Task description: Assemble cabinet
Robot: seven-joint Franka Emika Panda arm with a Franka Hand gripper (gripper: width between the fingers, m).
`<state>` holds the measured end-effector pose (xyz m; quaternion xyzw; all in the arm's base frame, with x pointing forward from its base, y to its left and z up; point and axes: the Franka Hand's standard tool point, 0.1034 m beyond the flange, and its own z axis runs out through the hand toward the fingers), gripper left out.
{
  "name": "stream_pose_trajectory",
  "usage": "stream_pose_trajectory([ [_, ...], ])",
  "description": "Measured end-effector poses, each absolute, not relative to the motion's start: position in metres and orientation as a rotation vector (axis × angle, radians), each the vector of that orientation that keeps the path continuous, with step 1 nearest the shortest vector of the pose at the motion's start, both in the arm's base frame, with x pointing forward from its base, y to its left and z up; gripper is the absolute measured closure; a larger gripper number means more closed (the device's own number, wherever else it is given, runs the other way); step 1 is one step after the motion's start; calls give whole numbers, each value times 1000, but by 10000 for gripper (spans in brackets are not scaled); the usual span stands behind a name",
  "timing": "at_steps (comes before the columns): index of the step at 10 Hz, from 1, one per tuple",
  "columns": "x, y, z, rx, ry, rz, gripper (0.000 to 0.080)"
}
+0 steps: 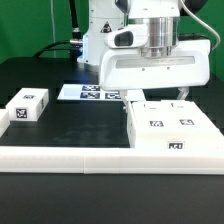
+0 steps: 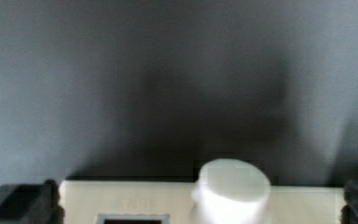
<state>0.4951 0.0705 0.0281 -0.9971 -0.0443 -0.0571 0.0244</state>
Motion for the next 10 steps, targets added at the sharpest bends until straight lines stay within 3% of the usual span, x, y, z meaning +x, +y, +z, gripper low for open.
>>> stream_pose_trajectory([
  [6,483,79,10,-3104,-91,-160,2],
  [10,483,81,10,-3103,-103,-159,2],
])
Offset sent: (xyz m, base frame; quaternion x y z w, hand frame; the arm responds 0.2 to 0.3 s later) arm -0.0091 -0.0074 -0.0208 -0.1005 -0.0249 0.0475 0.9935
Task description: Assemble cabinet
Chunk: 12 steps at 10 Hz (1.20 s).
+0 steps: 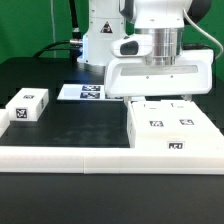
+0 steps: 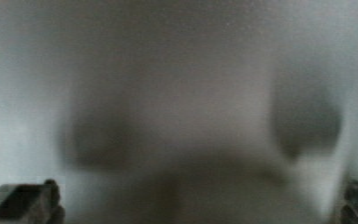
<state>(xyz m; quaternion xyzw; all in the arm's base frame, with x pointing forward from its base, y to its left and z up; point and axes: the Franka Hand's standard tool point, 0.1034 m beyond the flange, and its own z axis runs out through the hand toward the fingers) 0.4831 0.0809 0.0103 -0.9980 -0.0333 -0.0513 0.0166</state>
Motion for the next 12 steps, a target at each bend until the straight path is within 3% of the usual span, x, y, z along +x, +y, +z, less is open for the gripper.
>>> stream_pose_trajectory([
  [10,488,76,6,-3106,-124,-187,2],
  [12,489,73,6,-3106,-145,-197,260],
])
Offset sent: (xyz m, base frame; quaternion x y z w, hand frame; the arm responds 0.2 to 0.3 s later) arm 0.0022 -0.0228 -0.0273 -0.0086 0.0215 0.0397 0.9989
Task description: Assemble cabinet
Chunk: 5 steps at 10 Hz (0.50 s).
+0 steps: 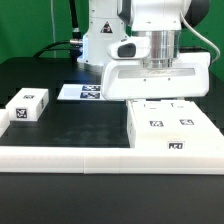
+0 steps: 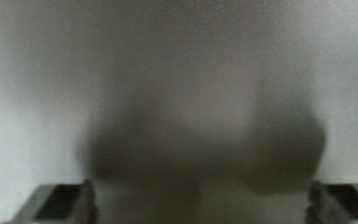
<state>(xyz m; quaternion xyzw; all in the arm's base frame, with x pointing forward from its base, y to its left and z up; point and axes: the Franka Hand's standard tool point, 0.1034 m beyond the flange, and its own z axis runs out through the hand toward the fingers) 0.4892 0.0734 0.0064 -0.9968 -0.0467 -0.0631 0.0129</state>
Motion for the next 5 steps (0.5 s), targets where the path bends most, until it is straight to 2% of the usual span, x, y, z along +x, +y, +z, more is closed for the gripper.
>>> stream_pose_trajectory([
  [1,489,73,6,-3106,-149,-197,260],
  [2,489,73,6,-3106,-151,-197,442],
  [3,489,74,6,-3106,-151,-196,576],
  [5,489,73,6,-3106,-151,-196,601],
])
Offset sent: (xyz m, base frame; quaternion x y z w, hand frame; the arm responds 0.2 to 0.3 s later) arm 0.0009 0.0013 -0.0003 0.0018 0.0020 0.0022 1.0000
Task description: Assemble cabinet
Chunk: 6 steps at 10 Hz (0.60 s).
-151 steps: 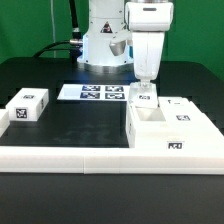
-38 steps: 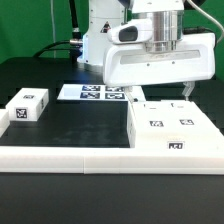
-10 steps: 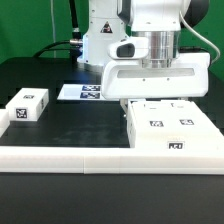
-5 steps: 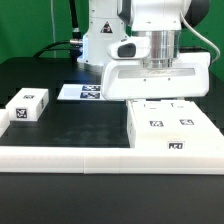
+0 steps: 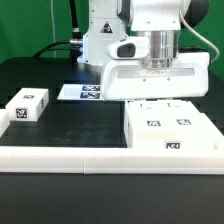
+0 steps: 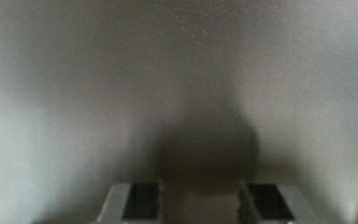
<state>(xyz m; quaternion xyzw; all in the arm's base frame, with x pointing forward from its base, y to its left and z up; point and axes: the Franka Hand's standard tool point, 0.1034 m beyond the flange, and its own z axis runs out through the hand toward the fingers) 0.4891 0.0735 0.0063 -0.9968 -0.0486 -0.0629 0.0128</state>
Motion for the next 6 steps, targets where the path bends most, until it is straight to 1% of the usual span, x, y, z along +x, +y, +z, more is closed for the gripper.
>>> stream_pose_trajectory([
  [4,489,74,6,-3106,-152,-196,601],
  [6,488,73,11,-3106,-174,-197,601],
])
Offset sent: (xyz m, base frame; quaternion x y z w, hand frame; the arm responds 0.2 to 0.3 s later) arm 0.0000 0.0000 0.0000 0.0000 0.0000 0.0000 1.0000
